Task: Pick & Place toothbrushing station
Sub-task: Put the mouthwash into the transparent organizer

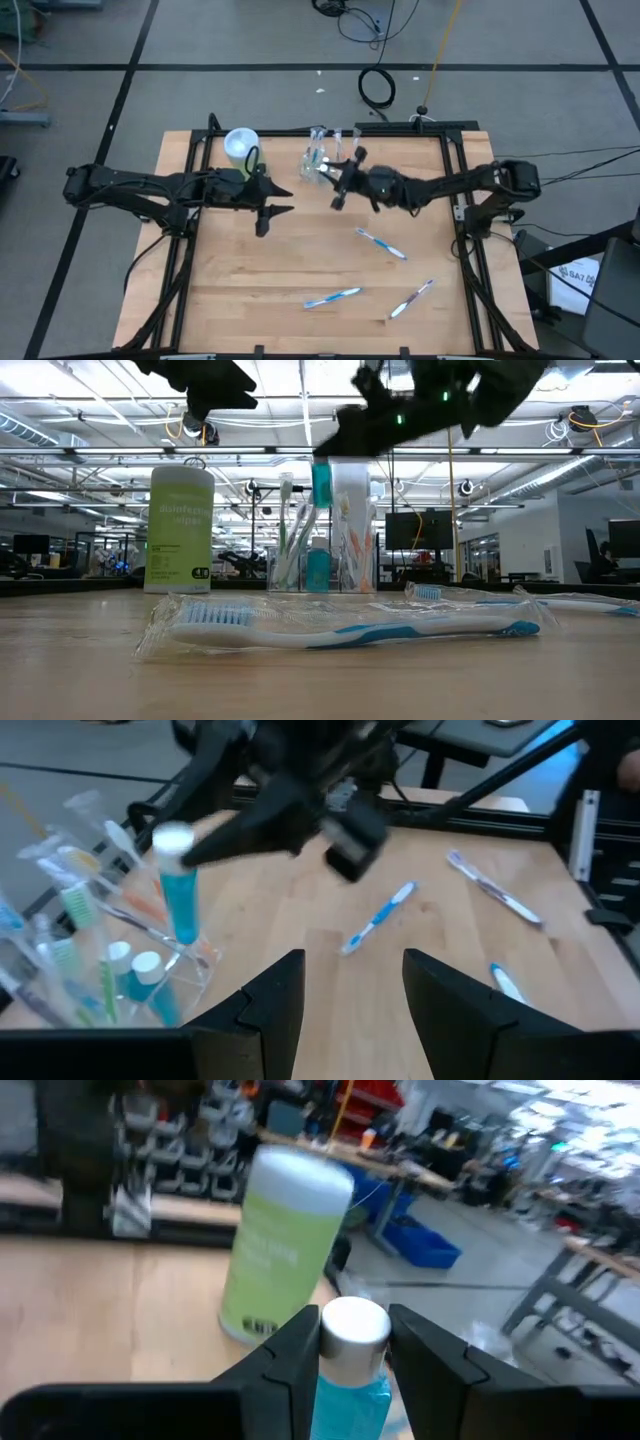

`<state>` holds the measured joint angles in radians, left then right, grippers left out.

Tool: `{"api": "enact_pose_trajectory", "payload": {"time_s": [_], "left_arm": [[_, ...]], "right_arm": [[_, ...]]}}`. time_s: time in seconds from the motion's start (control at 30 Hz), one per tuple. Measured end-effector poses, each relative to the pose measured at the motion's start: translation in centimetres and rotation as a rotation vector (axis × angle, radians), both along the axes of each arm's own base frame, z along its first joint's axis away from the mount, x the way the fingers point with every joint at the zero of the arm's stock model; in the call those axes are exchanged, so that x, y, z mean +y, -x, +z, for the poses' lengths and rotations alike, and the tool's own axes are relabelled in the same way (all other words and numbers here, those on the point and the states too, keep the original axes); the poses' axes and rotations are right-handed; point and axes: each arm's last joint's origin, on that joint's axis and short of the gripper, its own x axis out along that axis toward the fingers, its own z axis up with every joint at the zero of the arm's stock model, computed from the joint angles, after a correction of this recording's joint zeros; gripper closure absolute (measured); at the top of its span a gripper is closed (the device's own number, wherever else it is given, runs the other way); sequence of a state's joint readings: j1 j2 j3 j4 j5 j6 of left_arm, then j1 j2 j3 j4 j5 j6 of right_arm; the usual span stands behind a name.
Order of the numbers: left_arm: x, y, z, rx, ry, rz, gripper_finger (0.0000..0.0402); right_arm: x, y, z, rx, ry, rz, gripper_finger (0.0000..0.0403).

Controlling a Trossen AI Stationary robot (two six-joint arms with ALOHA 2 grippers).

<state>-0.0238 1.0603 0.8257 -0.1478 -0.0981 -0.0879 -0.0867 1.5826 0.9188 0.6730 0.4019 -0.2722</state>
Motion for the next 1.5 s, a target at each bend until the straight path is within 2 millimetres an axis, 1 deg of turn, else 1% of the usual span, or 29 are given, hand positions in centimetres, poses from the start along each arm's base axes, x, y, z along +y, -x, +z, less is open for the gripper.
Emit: {"api": "enact_pose_trajectory", "payload": {"time_s": [0.07,0.17,0.27,0.37,0.5,0.57,0.67,0.83,0.97,1.1,1.23,1.4,1.5], "left_arm": [[0.1,0.0,0.0,-0.001,-0.007,0.019,0.0224],[0.2,0.0,0.0,-0.001,-0.021,0.052,0.0224],[0.2,0.0,0.0,-0.003,-0.03,0.078,0.0224],[0.3,0.0,0.0,-0.004,-0.03,0.083,0.0224],[0.3,0.0,0.0,-0.007,-0.003,0.093,0.0224],[0.3,0.0,0.0,-0.008,0.003,0.096,0.0224],[0.3,0.0,0.2,-0.023,0.004,0.096,0.0224],[0.3,-0.2,0.6,-0.064,-0.005,0.095,0.0224],[0.3,-0.2,0.6,-0.07,-0.008,0.094,0.0224],[0.3,-0.2,0.6,-0.07,-0.01,0.093,0.0224],[0.3,-0.2,0.6,-0.068,-0.022,0.089,0.0224],[0.3,-0.2,0.6,-0.065,-0.03,0.086,0.0224],[0.3,-0.2,0.6,-0.062,-0.03,0.085,0.0224]], "right_arm": [[-1.9,0.5,-0.8,0.018,-0.009,0.04,0.0297],[-4.5,1.1,-0.9,-0.005,-0.039,0.098,0.0297],[-6.6,1.8,-1.2,0.007,-0.054,0.18,0.0297],[-8.3,2.5,-1.3,0.004,-0.078,0.262,0.0297],[-9.7,3.2,-1.7,0.044,-0.111,0.305,0.0297],[-10.2,3.5,-1.9,0.049,-0.122,0.329,0.0297],[-10.5,3.3,-2.3,0.044,-0.125,0.375,0.0297],[-11.2,2.8,-3.7,0.053,-0.095,0.368,0.0297],[-12.0,3.0,-4.0,0.045,-0.112,0.345,0.0297],[-12.4,3.2,-4.1,0.047,-0.12,0.332,0.0297],[-12.5,3.3,-3.9,0.031,-0.109,0.353,0.0297],[-12.5,3.4,-3.0,-0.026,-0.087,0.352,0.0297],[-12.4,3.4,-2.8,-0.03,-0.085,0.352,0.0297]]}}
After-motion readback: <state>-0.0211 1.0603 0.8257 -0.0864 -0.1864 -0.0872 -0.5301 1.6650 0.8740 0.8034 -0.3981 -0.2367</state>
